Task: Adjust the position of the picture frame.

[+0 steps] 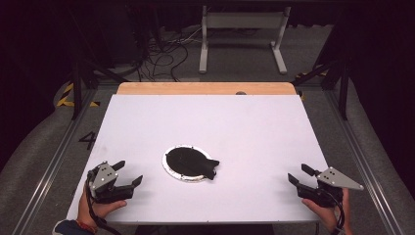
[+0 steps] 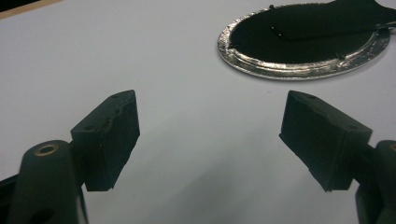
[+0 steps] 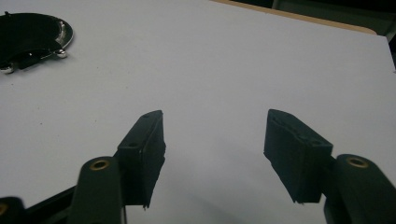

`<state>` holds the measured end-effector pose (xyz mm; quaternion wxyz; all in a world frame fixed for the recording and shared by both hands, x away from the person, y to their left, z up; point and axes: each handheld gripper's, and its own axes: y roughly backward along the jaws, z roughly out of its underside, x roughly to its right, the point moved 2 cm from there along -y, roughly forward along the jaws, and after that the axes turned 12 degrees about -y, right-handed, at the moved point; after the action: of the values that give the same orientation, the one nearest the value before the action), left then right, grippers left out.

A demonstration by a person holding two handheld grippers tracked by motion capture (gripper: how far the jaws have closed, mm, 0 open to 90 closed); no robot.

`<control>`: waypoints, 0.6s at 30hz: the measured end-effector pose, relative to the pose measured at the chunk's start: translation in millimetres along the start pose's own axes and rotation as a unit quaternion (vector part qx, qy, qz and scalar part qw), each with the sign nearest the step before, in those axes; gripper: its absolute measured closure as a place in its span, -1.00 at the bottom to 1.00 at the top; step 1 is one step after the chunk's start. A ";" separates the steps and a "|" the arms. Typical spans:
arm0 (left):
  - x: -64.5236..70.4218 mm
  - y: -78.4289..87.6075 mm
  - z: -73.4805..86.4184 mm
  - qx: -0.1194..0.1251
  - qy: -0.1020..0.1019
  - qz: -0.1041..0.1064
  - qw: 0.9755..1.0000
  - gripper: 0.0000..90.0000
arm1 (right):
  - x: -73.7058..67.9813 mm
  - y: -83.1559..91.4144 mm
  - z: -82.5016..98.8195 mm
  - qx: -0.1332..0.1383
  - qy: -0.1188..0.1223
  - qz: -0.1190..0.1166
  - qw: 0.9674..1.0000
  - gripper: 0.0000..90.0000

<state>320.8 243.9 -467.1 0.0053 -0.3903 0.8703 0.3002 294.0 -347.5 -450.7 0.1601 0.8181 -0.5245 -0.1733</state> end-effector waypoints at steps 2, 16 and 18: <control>1.3 1.0 0.1 0.000 0.001 0.003 1.000 -0.58 | 0.1 -0.3 0.0 -0.002 0.000 0.002 1.000 -0.10; 9.5 -2.3 -3.6 -0.004 -0.012 0.023 1.000 -0.56 | -1.1 -6.0 -4.7 -0.012 0.002 0.009 1.000 -0.01; 10.6 -2.7 -4.2 -0.004 -0.012 0.026 1.000 -0.56 | -1.7 -7.3 -5.8 -0.013 0.002 0.006 1.000 0.03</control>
<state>316.2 233.1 -467.7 0.0067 -0.3641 0.8787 0.3087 301.8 -342.6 -448.6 0.1729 0.8131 -0.5266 -0.1780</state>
